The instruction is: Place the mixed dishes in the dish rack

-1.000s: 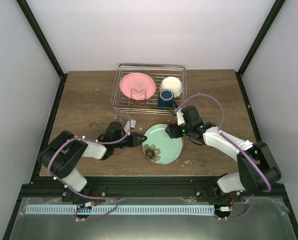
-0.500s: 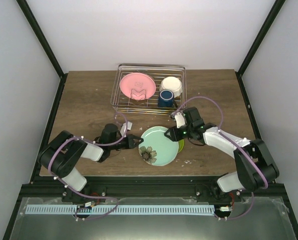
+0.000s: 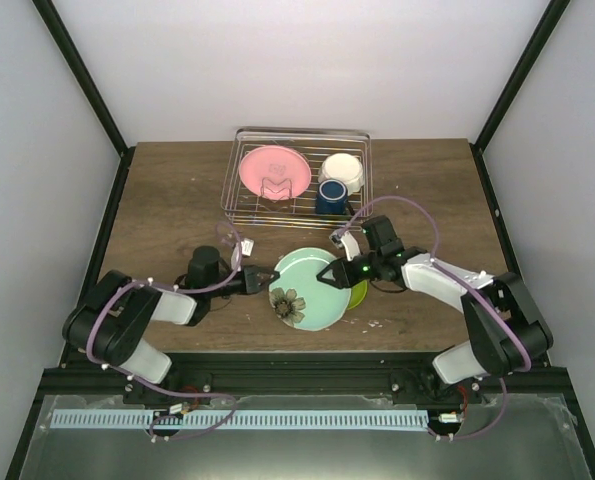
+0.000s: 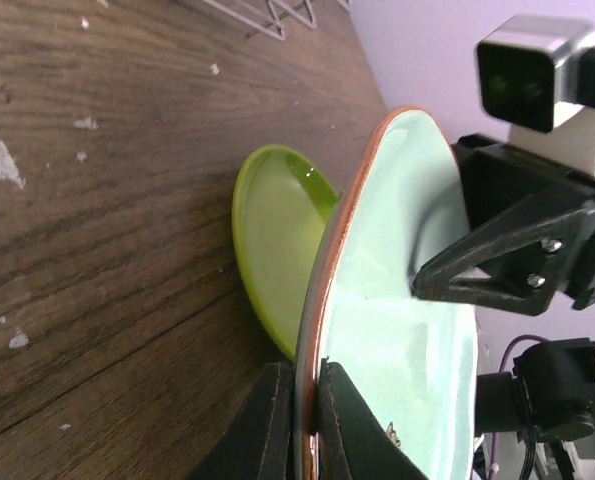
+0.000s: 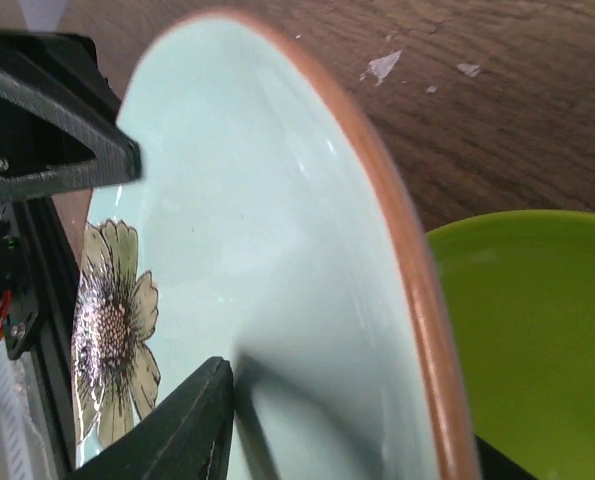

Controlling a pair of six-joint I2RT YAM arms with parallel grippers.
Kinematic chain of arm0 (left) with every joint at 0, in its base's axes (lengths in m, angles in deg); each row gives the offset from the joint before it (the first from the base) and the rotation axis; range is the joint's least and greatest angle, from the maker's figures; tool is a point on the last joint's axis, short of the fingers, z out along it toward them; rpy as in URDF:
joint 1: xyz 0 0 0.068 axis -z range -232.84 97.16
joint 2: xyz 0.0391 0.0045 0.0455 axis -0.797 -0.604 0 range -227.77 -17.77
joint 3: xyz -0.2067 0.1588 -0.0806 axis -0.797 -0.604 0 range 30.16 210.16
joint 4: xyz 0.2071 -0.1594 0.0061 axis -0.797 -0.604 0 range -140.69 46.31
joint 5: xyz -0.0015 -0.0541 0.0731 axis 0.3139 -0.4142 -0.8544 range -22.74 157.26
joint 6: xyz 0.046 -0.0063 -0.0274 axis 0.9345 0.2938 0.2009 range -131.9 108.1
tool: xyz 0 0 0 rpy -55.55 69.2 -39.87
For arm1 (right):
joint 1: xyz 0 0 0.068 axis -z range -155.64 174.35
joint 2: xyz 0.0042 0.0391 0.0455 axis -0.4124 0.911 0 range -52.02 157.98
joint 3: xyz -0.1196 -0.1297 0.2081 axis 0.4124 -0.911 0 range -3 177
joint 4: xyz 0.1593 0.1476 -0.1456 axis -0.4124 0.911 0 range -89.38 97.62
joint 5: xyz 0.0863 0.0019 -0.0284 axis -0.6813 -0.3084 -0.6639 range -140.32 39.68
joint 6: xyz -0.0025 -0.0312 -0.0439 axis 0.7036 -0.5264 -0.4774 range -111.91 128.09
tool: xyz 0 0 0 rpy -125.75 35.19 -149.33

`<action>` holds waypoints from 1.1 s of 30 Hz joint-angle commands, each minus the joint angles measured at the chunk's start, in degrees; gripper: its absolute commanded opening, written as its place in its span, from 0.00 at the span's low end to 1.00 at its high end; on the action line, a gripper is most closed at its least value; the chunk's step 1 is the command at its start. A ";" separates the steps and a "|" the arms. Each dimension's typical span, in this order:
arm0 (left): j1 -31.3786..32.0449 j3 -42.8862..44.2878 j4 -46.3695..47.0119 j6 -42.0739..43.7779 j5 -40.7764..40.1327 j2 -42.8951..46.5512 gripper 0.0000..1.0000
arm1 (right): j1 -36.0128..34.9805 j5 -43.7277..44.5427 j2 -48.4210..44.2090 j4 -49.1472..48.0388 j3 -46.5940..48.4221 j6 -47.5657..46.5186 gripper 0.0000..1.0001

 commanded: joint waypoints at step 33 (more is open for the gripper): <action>-4.69 11.09 -51.33 15.99 -26.27 31.82 1.00 | -1.07 5.59 -3.59 2.04 15.16 -6.45 0.01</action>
